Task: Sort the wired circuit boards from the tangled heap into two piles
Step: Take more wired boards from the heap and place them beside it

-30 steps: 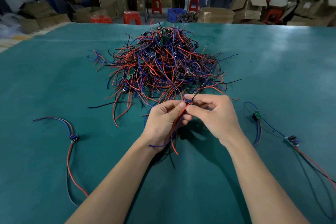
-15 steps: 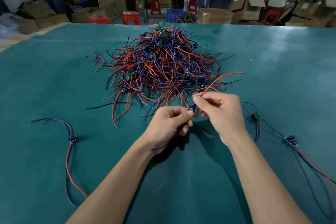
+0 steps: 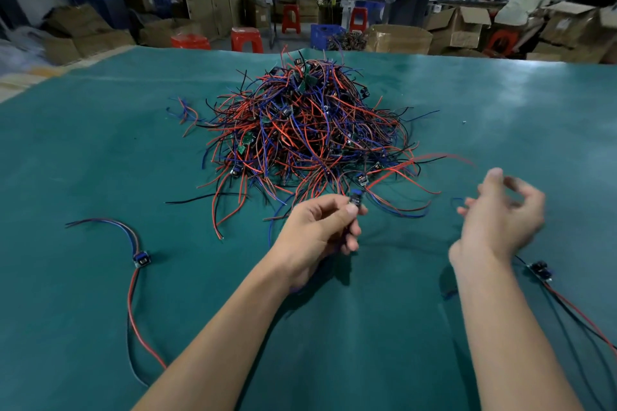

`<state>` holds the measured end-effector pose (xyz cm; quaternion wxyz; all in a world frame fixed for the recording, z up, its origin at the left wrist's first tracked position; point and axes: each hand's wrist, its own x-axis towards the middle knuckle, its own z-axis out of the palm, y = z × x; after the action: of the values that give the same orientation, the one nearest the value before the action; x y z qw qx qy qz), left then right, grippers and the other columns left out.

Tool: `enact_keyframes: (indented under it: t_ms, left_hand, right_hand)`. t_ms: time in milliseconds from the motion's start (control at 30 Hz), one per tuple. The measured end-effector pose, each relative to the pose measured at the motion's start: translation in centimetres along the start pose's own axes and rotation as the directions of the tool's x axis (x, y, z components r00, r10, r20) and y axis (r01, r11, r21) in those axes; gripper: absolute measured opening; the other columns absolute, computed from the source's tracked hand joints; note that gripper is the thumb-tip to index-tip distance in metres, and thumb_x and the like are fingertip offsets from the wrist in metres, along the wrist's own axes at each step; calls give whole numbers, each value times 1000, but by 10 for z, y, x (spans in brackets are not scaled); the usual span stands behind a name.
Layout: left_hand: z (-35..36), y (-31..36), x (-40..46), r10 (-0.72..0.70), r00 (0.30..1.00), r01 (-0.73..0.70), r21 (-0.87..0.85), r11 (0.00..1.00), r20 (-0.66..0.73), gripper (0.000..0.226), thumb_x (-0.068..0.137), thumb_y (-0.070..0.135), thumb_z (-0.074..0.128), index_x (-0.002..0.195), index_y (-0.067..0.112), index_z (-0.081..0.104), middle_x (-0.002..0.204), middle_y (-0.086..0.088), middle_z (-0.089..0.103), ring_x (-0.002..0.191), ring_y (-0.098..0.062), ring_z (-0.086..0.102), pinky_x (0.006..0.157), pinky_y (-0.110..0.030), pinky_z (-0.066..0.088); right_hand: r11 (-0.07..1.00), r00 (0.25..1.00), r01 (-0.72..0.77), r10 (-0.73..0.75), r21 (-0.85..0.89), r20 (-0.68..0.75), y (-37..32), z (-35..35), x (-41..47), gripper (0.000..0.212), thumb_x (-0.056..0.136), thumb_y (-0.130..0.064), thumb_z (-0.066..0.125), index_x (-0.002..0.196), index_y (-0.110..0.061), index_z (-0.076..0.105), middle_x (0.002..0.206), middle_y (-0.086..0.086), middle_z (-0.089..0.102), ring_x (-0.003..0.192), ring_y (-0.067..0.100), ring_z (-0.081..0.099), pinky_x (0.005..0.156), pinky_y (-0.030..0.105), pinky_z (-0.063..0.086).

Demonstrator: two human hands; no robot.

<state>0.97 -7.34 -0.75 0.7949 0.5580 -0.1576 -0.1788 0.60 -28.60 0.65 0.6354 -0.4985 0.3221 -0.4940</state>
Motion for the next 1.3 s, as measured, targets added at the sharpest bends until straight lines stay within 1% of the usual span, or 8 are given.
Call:
enact_keyframes:
  t_ms: [100,300,467,733,867,1033,1167,1300]
  left_hand:
    - [-3,3,2,-5,997,-8,-154,988,-81,10,96,7,56,99,5,65,76,-3,65,59,-10,59,56,-18,48]
    - [-5,6,-2,-25,999,21,-144,989,-20,20,89,15,61,73,13,72,65,-3,64,57,-10,57,56,-17,47]
    - [-5,11,-7,-59,998,59,6,998,-22,31,97,15,57,70,14,72,62,-3,64,47,-7,52,46,-16,41]
    - [-2,36,-38,-271,913,103,469,877,306,16,96,9,62,82,6,70,69,-7,71,56,-14,66,55,-22,53]
    - [-6,48,-42,-97,994,56,516,855,52,21,98,19,60,90,2,70,86,-12,75,72,-16,70,64,-27,56]
    - [-1,40,-35,43,968,60,398,915,-246,20,95,21,64,86,6,73,85,-12,74,75,-24,69,71,-38,62]
    - [-16,33,-54,226,891,28,545,838,-394,12,81,32,66,81,26,76,74,-3,75,71,-24,73,76,-45,61]
    - [-58,55,-74,323,778,99,612,784,-539,19,81,43,64,75,28,74,62,-1,71,57,-16,70,73,-44,61]
  right_hand:
    - [995,923,-95,104,-45,371,-1,10,-25,25,99,-23,61,76,-16,68,63,3,65,43,10,51,40,24,40]
    - [993,341,63,76,-104,937,4,14,-77,11,85,-27,77,91,-17,80,62,-2,63,54,16,60,53,26,51]
    - [995,320,14,86,-95,944,4,13,-71,29,89,-26,78,78,0,71,60,10,57,59,27,57,61,49,53]
    - [935,721,-354,276,-5,636,-10,12,-38,19,95,-24,71,80,-13,74,69,0,72,56,8,57,49,17,42]
    - [957,616,-251,272,-142,739,-11,12,-49,28,89,-28,77,65,-14,76,62,0,67,50,7,50,45,18,35]
    - [847,331,508,-26,-155,943,-5,14,-98,42,67,-36,75,52,-7,48,55,-2,30,58,8,27,52,36,20]
    - [866,189,489,8,-101,982,-5,10,-110,44,65,-48,84,59,-15,56,49,-8,34,52,5,27,48,27,22]
    - [895,334,425,-13,-138,943,-3,13,-103,17,81,-34,80,74,-20,73,67,-13,65,64,3,55,65,19,40]
